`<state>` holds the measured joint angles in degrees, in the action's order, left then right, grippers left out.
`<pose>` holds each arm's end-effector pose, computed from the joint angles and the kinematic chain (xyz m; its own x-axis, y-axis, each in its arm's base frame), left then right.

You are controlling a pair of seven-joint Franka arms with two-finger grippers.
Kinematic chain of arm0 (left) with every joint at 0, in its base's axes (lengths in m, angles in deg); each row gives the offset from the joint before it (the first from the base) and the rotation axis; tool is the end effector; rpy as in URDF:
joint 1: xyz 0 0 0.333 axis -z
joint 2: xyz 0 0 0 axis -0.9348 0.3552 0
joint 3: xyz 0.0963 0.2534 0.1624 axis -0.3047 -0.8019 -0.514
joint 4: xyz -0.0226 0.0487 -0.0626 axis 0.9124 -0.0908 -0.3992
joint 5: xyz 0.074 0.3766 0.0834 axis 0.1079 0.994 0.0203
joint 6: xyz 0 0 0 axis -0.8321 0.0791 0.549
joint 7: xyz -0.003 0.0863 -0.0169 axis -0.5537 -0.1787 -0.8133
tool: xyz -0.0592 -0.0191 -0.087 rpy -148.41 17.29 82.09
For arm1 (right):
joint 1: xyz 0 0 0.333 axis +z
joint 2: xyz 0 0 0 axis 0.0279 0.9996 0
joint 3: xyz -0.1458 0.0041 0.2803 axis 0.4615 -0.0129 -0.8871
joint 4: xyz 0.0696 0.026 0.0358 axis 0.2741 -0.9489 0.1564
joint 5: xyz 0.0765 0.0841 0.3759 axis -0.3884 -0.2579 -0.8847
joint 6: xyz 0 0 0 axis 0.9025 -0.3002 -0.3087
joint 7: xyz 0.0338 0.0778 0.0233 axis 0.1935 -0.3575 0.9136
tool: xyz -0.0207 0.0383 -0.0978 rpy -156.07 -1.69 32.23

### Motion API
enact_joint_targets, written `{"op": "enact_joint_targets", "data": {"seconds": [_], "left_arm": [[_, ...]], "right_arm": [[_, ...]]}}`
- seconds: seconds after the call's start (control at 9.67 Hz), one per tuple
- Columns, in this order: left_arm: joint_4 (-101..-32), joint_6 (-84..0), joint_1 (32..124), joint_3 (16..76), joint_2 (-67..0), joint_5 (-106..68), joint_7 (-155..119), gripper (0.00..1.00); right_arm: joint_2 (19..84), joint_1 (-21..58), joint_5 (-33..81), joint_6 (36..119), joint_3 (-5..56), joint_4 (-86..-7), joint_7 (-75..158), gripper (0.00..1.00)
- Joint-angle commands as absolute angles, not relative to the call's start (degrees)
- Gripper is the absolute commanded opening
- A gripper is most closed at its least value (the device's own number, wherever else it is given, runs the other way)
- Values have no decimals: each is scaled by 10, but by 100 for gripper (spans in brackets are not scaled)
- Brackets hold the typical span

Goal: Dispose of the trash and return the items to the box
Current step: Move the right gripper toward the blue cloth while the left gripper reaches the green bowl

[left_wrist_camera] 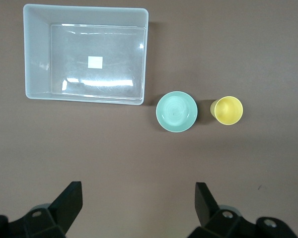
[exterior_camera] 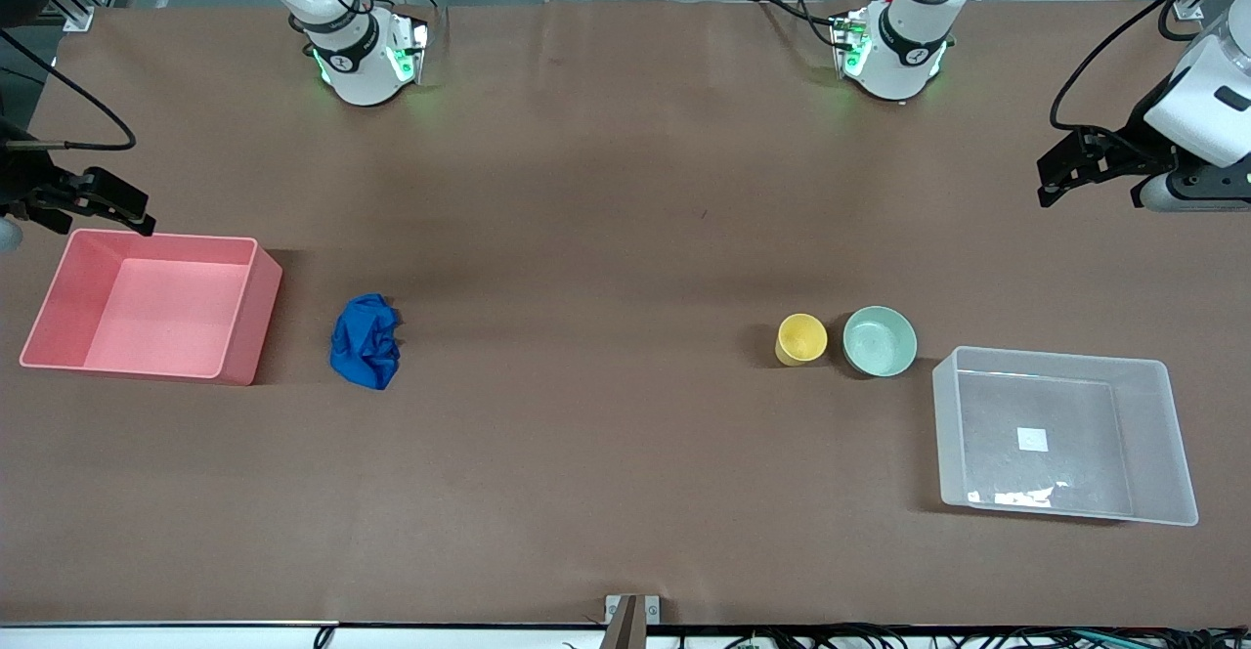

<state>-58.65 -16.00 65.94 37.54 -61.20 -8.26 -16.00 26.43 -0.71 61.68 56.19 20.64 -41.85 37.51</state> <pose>0.5420 -0.0613 0.6346 0.9987 -0.0348 0.0360 -0.0338 -0.9990 -0.0300 0.5529 -0.0315 0.6048 0.9993 -0.0357 0.0104 -0.0358 -0.9993 0.0109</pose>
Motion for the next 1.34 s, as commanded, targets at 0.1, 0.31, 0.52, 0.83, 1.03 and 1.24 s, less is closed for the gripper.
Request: {"op": "enact_joint_targets", "data": {"seconds": [0.1,0.31,0.52,0.83,1.03,1.24], "left_arm": [[-584,-153,657,378,-599,-81,-163,100],[-583,-153,658,378,-598,-77,-161,100],[-591,-153,656,378,-576,-87,-171,100],[-654,-224,658,378,-561,-90,-222,100],[-741,-334,660,382,-556,-90,-274,100],[-831,-467,661,383,-536,-89,-298,100]], "right_arm": [[256,-13,608,570,201,-436,371,98],[256,-13,608,571,201,-437,371,98],[256,-13,608,573,201,-436,371,98],[257,-11,607,584,201,-436,371,97],[265,2,607,608,201,-448,371,96],[271,14,607,686,201,-514,371,96]]}}
